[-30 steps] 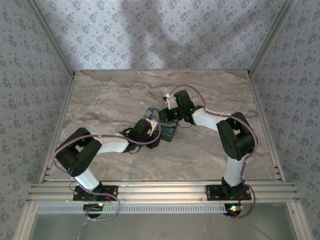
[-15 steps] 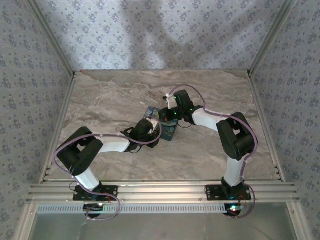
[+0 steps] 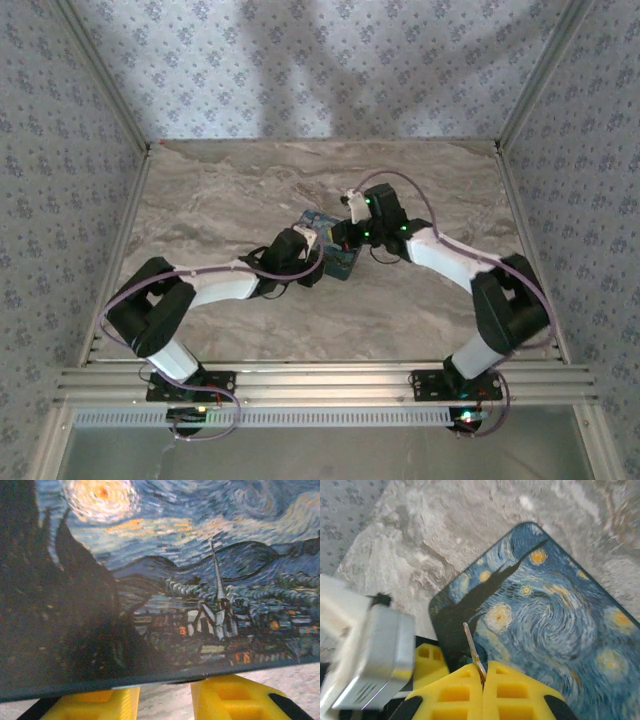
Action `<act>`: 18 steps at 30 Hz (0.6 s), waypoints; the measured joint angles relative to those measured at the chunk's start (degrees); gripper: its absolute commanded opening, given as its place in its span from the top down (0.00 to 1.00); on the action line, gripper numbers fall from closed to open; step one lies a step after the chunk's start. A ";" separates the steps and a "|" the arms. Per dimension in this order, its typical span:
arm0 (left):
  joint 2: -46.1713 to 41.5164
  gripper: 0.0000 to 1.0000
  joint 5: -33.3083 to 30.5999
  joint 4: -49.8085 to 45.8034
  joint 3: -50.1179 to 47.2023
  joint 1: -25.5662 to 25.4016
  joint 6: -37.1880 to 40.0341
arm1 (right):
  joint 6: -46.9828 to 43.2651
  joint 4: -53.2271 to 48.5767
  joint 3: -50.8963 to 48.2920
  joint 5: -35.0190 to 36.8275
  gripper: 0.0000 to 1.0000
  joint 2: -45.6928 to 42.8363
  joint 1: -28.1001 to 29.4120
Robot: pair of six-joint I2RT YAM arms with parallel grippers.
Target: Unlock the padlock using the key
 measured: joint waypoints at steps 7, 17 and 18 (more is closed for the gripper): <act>-0.50 0.66 0.63 -2.86 1.29 0.00 -1.42 | -0.50 -0.37 -8.92 1.77 1.00 -9.14 -0.33; 0.35 0.65 -2.67 -3.45 1.29 0.61 -0.66 | -0.26 -0.55 -5.70 -2.45 1.00 -0.35 -3.61; 0.37 0.65 -2.64 -3.45 1.29 0.85 -0.39 | -0.26 -0.48 -5.20 -2.62 1.00 0.42 -3.78</act>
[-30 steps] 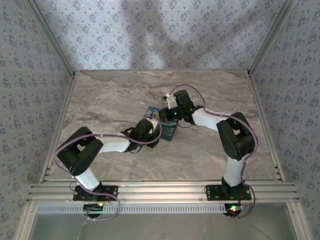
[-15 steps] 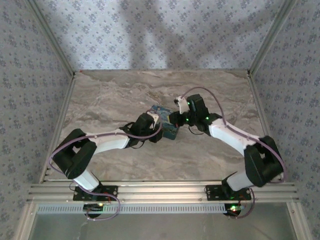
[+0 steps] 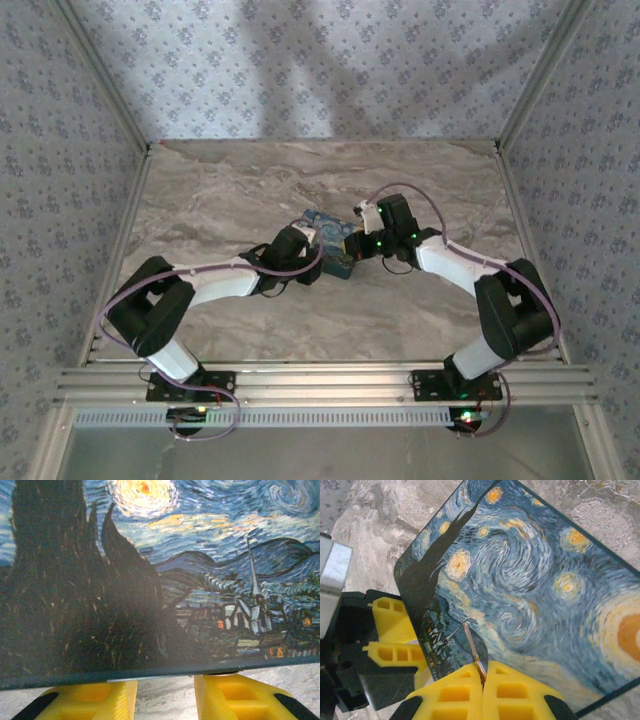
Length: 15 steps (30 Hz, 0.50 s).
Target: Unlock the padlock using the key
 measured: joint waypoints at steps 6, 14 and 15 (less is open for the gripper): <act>0.22 0.64 0.09 0.85 0.00 3.06 2.60 | 0.00 0.11 2.95 -0.26 1.00 4.46 -0.33; -0.35 0.47 3.10 5.22 -3.04 4.74 7.30 | -0.02 0.52 4.04 -0.24 1.00 5.92 -0.28; -0.83 0.45 3.61 5.64 -4.15 4.74 7.89 | 0.00 0.55 4.09 -0.24 1.00 5.99 -0.28</act>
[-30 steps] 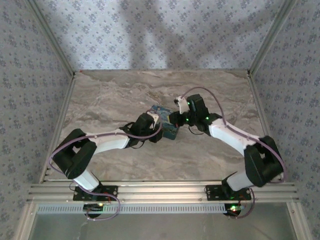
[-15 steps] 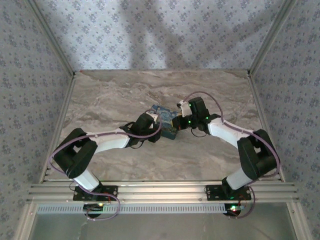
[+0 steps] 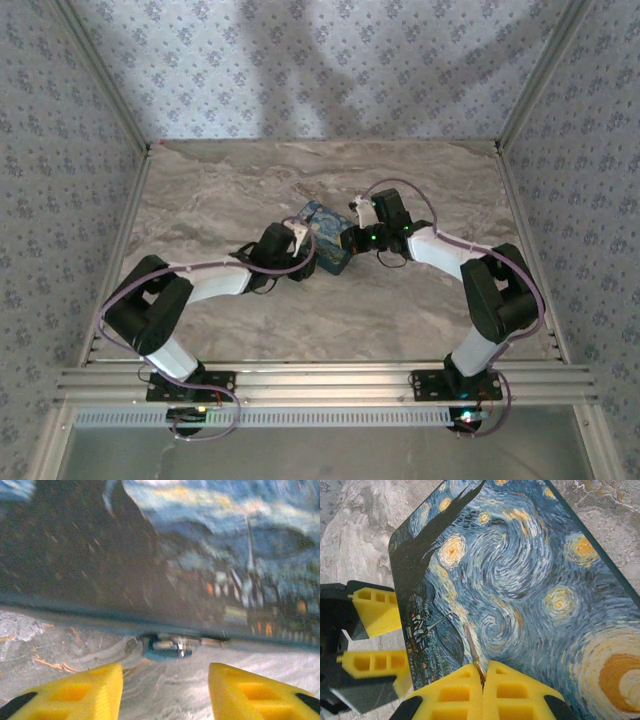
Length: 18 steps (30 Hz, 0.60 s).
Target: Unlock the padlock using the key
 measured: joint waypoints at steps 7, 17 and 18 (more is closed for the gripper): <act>-1.53 0.35 2.97 1.40 -3.48 0.31 4.94 | -0.04 0.00 0.72 0.02 1.00 0.68 0.00; 3.37 0.31 5.75 5.60 -0.85 1.25 9.73 | -0.04 0.00 1.27 0.04 1.00 1.22 0.00; 3.96 0.31 5.75 5.95 -0.79 1.29 9.84 | -0.04 0.00 1.40 0.04 1.00 1.29 0.00</act>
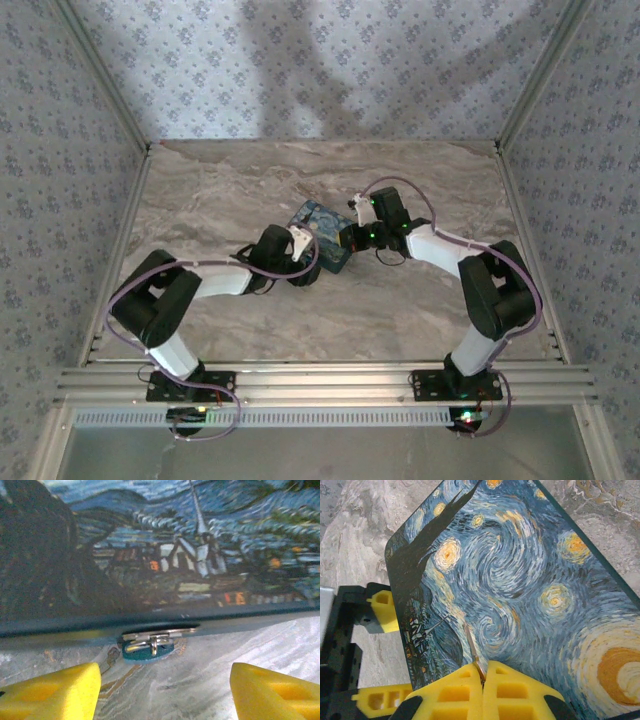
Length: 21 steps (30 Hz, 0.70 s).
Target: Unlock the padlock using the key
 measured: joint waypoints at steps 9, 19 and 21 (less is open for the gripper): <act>3.56 0.31 -0.35 3.15 0.66 0.11 -0.09 | -0.02 0.00 0.39 0.02 1.00 0.42 0.00; 4.83 0.47 -1.27 5.20 1.01 0.52 -1.68 | -0.02 0.07 0.50 0.17 1.00 0.52 0.02; 4.92 0.50 -1.27 5.46 1.01 0.61 -2.16 | 0.00 0.09 0.50 0.17 1.00 0.52 0.02</act>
